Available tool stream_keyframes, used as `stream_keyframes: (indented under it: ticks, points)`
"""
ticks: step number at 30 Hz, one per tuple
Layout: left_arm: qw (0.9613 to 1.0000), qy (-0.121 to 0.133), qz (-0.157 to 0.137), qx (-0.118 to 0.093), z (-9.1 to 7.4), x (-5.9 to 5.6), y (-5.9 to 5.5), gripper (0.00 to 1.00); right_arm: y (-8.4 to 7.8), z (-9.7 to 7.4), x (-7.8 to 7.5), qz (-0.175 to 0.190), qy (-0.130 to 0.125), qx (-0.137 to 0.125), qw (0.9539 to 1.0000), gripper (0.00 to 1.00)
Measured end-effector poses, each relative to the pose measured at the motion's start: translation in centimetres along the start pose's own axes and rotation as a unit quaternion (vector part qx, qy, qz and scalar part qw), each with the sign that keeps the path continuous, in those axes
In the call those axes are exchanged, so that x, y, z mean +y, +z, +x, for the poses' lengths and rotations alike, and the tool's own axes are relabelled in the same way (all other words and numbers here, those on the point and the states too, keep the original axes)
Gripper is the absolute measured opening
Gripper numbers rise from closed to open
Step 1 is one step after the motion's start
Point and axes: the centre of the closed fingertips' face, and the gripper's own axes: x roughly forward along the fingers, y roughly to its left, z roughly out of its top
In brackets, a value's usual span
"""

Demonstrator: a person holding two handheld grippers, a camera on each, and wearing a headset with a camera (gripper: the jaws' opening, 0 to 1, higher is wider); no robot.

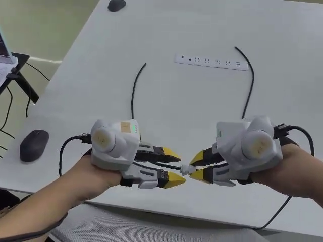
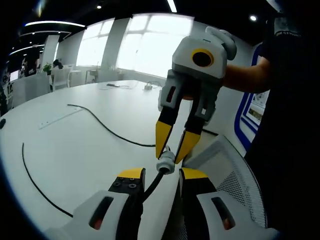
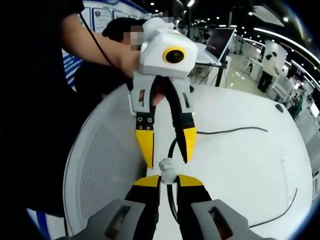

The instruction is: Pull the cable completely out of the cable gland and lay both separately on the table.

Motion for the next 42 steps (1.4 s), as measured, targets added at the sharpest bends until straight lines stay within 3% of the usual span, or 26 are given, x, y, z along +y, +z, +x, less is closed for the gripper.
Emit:
stream_keyframes:
  ticks: [15,22,30,37,39,41,42]
  points:
    - [0.9997,-0.024,0.010,-0.001,0.5,-0.3,0.1,0.16,-0.3,0.2,-0.1,-0.013,0.008,-0.001,0.9999,0.06]
    - [0.9997,-0.014,0.022,-0.004,0.5,0.1,0.2,0.16,-0.2,0.2,-0.5,-0.038,0.000,-0.009,0.9992,0.07]
    - [0.9998,-0.013,0.010,0.011,0.4,0.0,0.2,0.15,-0.2,0.4,-0.3,-0.030,-0.001,-0.024,0.9993,0.08]
    - [0.9997,-0.018,0.004,0.014,0.3,-0.1,0.5,0.15,-0.2,-0.1,-0.6,0.030,0.000,-0.054,0.9981,0.09]
    - [0.9997,-0.019,0.004,0.014,0.2,-0.1,0.6,0.15,0.0,-0.5,-0.7,0.071,0.011,-0.079,0.9943,0.09]
    - [0.9997,-0.016,0.008,0.015,0.2,0.0,0.7,0.15,0.1,-1.0,-0.9,0.123,0.032,-0.106,0.9861,0.10]
    - [0.9997,-0.017,0.009,0.014,0.1,0.0,0.8,0.15,0.3,-1.3,-1.2,0.157,0.043,-0.127,0.9783,0.11]
